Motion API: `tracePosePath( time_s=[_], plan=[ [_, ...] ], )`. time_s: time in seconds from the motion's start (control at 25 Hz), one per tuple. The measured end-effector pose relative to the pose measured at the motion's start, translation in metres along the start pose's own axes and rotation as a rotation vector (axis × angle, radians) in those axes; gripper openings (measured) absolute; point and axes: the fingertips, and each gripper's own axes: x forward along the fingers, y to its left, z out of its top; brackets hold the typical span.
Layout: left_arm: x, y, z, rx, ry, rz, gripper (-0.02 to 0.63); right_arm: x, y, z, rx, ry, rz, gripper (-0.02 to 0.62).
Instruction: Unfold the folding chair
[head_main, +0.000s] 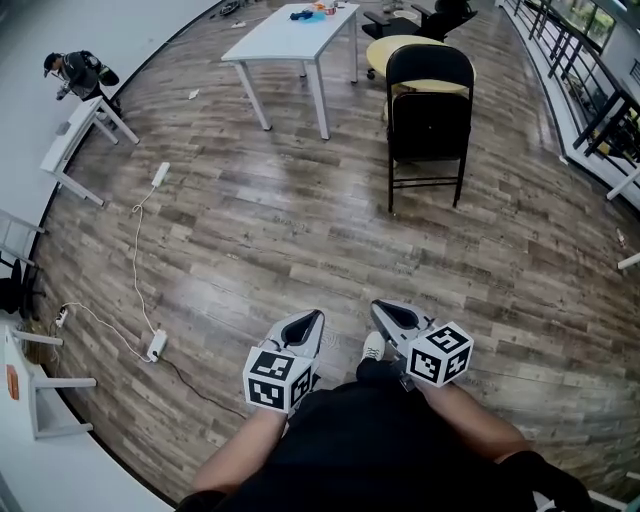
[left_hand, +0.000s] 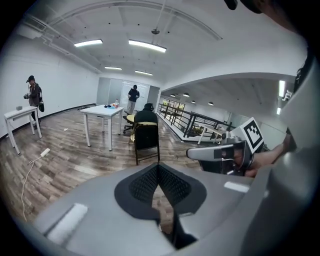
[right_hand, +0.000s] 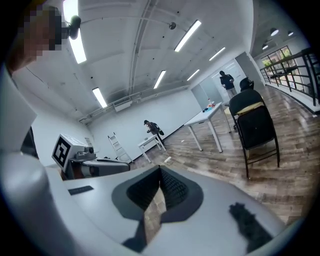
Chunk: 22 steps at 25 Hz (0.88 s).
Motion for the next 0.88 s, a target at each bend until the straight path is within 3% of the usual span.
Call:
tracePosePath(
  time_s=[0.32, 0.52, 0.88],
  plan=[
    [0.068, -0.005, 0.038, -0.072, 0.02, -0.087, 0.008, 0.005, -0.051, 0.044, -0.013, -0.028, -0.017, 0.005],
    [0.097, -0.005, 0.065, -0.031, 0.005, -0.092, 0.008, 0.011, -0.076, 0.063, -0.017, -0.049, -0.01, 0.005],
    [0.115, -0.004, 0.075, -0.024, 0.029, -0.077, 0.008, 0.016, -0.098, 0.068, -0.001, -0.03, 0.003, 0.005]
  ],
)
